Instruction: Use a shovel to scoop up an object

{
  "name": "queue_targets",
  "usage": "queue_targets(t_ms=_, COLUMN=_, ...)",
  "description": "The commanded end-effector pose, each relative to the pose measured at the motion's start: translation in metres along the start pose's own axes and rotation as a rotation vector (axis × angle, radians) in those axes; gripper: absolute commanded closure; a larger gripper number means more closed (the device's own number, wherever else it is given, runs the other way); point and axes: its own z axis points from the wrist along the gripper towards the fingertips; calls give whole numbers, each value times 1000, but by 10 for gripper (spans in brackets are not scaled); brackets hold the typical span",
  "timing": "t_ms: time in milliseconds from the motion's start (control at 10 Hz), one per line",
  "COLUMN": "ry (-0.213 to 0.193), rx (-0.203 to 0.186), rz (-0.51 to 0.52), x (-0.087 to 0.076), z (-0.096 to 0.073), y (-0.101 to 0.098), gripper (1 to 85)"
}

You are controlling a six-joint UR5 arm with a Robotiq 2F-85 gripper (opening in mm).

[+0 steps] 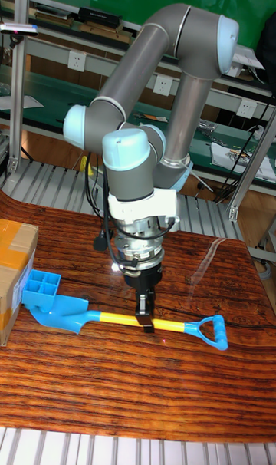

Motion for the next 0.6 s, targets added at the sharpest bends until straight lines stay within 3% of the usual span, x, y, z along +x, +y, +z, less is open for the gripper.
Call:
queue_targets(t_ms=0, ry=12, rx=-7, rz=2, x=15, z=-1, y=3, gripper=843)
queue_targets(t_ms=200, ry=-7, rx=-29, rz=25, x=14, z=0, y=10, gripper=843)
queue_targets(t_ms=500, ry=25, rx=-29, rz=19, x=21, z=0, y=10, gripper=843)
